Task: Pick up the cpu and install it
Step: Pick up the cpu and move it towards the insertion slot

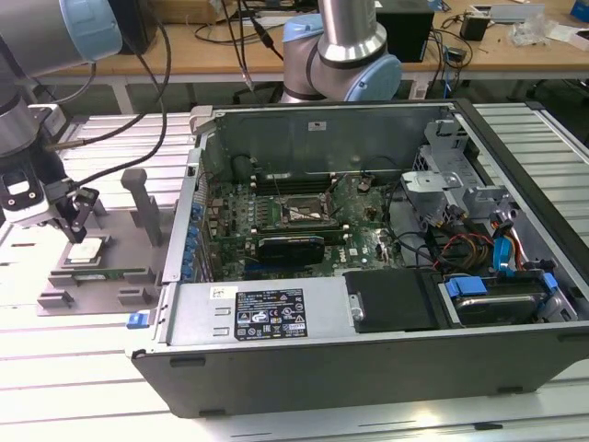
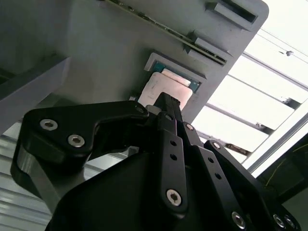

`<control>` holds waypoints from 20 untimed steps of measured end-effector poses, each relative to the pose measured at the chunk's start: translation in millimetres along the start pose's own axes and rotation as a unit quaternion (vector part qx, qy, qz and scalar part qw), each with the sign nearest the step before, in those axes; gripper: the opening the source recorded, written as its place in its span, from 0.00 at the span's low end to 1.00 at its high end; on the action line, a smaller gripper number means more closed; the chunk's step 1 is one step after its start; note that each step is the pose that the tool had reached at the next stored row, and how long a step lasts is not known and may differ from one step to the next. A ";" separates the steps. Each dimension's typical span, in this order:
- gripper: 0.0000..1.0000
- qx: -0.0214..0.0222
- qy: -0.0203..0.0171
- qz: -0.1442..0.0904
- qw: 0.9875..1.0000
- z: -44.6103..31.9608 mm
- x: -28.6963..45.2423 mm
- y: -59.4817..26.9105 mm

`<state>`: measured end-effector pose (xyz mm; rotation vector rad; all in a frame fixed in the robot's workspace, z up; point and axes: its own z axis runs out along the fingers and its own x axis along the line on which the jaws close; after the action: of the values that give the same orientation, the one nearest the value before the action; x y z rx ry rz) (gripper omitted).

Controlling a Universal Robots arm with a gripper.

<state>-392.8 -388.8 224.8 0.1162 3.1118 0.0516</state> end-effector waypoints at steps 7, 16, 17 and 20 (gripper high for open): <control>0.11 0.001 0.000 -0.001 1.000 12.5 2.5 -0.7; 0.29 0.001 0.000 -0.001 1.000 12.6 2.5 -0.7; 0.29 0.001 0.000 -0.001 1.000 12.6 2.5 -0.7; 0.48 0.001 0.000 -0.001 1.000 12.6 2.5 -0.7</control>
<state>-395.0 -388.9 212.2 0.1119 3.1120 0.0500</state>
